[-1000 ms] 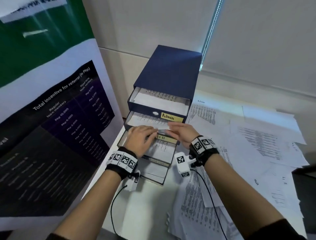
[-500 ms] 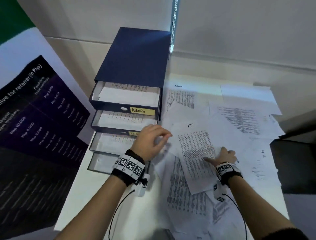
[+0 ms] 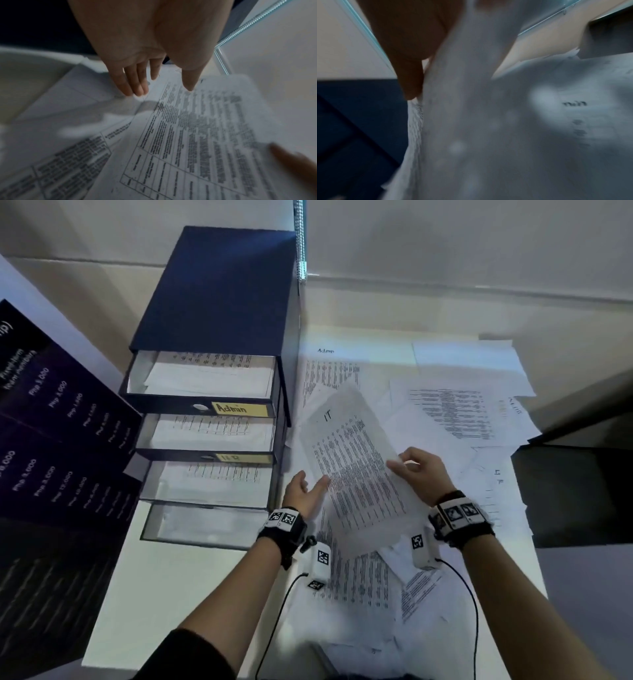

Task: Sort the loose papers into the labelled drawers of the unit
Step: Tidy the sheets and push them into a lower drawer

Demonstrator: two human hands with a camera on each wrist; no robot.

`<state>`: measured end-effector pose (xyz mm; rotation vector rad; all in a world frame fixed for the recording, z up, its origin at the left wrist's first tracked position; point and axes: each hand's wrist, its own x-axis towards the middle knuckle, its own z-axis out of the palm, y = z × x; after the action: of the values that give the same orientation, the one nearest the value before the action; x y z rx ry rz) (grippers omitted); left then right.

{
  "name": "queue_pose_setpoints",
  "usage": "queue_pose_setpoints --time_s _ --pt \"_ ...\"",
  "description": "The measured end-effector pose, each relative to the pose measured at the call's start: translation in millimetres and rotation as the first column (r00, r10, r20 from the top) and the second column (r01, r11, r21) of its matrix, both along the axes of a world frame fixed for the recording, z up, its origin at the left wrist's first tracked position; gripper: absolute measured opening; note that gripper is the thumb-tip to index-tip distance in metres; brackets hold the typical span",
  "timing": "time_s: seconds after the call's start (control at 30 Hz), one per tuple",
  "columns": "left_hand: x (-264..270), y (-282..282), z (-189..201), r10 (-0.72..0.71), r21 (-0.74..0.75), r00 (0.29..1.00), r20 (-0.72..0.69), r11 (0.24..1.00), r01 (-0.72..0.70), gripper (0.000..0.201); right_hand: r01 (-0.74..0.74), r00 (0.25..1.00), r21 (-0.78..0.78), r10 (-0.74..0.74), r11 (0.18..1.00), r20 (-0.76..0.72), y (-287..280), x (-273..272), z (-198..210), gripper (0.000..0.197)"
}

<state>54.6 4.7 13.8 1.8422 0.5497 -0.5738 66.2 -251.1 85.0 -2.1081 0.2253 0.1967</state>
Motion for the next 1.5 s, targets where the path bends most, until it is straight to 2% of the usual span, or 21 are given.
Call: queue_pose_setpoints --time_s 0.07,0.1,0.17,0.23,0.3,0.33,0.37,0.4,0.43,0.47,0.53,0.57,0.67,0.8,0.9,1.0,1.03,1.17,1.27,1.37,1.5 --pt "0.6 -5.2 10.6 0.01 0.01 1.0 0.006 1.0 -0.01 0.095 -0.006 0.997 0.135 -0.004 0.991 0.077 2.7 -8.4 31.4 0.03" --pt "1.3 -7.0 18.3 0.019 -0.056 1.0 -0.015 0.998 -0.02 0.1 0.0 0.996 0.208 -0.019 0.978 0.089 2.7 -11.5 45.0 0.031" --pt "0.2 -9.1 35.2 0.009 -0.294 0.996 -0.086 0.955 -0.034 0.106 0.001 0.997 0.378 -0.032 0.926 0.076 2.0 -18.8 69.5 0.032" --pt "-6.9 -10.0 55.0 -0.061 -0.544 0.986 -0.154 0.838 -0.033 0.093 0.004 0.999 0.592 -0.023 0.806 0.025 7.5 -26.4 92.1 0.036" --pt "-13.6 -6.8 72.3 -0.116 -0.684 0.986 -0.117 0.729 0.005 0.061 0.003 1.0 0.701 -0.005 0.713 0.001 14.0 -31.1 110.9 0.051" --pt "-14.0 -1.3 82.7 -0.098 -0.701 0.991 -0.095 0.713 0.003 0.05 -0.017 1.0 0.713 0.001 0.701 0.022 19.1 -33.0 121.3 0.056" --pt "-14.2 6.8 92.3 -0.061 -0.687 0.996 -0.061 0.727 0.002 0.06 -0.035 0.999 0.712 0.001 0.701 0.048 25.1 -35.0 131.9 0.057" --pt "-15.3 18.0 106.5 -0.037 -0.648 0.999 -0.007 0.761 0.023 0.082 -0.048 0.998 0.703 -0.001 0.71 0.07 32.1 -37.2 143.0 0.057" --pt "-17.2 29.8 125.5 -0.042 -0.596 0.996 0.08 0.799 0.082 0.096 -0.059 0.995 0.689 -0.013 0.723 0.099 38.6 -37.7 151.6 0.057" --pt "-17.2 39.7 142.9 -0.061 -0.568 0.985 0.163 0.811 0.145 0.091 -0.067 0.992 0.662 -0.023 0.746 0.127 43.5 -36.1 160.3 0.059" --pt "-24.6 70.8 176.3 -0.066 -0.515 0.955 0.288 0.83 0.213 0.053 -0.064 0.983 0.583 -0.049 0.81 0.176 61.7 -37.7 179.5 0.069" --pt "-30.0 86.9 193.8 -0.063 -0.481 0.94 0.335 0.847 0.228 0.042 -0.071 0.982 0.569 -0.043 0.819 0.185 71.3 -36.9 185.9 0.071" --pt "-46.2 139.2 224.4 -0.049 -0.357 0.883 0.468 0.903 0.239 0.038 -0.197 0.979 0.584 0.128 0.788 0.158 111.3 -36.5 196.3 0.064" --pt "-81.9 209.0 235.1 -0.016 -0.309 0.913 0.408 0.938 0.154 0.049 -0.216 0.96 0.599 0.279 0.771 -0.012 177.3 -39.7 172.3 0.052" --pt "-117.2 252.9 229.1 0.049 -0.363 0.951 0.305 0.929 0.068 0.054 -0.247 0.879 0.657 0.45 0.712 -0.157 216.6 -53.0 131.6 0.055" --pt "-145.2 287.6 212.7 0.033 -0.297 0.982 0.186 0.955 0.024 0.074 -0.167 0.83 0.676 0.472 0.717 -0.296 245.8 -84.3 94.8 0.051" --pt "-152.0 294.8 206.4 0.033 -0.261 0.988 0.149 0.965 0.007 0.074 -0.144 0.809 0.674 0.479 0.725 -0.342 254.4 -96.4 83.7 0.051" --pt "-170.8 309.6 178.3 0.085 -0.175 0.995 0.043 0.982 -0.077 0.054 -0.122 0.75 0.627 0.485 0.769 -0.449 275.3 -133.0 44.9 0.053" --pt "-180.1 318.8 150.5 0.078 -0.167 0.997 -0.022 0.983 -0.081 0.052 -0.032 0.739 0.612 0.431 0.79 -0.518 281.6 -147.2 28.0 0.055" --pt "-184.3 323.6 127.4 0.09 -0.092 0.992 -0.092 0.991 -0.098 0.053 0.04 0.737 0.567 0.359 0.823 -0.573 280.4 -145.8 19.6 0.05" --pt "-184.2 321.9 122.5 0.062 -0.221 0.991 -0.117 0.971 -0.087 0.036 0.067 0.689 0.564 0.371 0.823 -0.623 273.2 -149.7 19.7 0.043"
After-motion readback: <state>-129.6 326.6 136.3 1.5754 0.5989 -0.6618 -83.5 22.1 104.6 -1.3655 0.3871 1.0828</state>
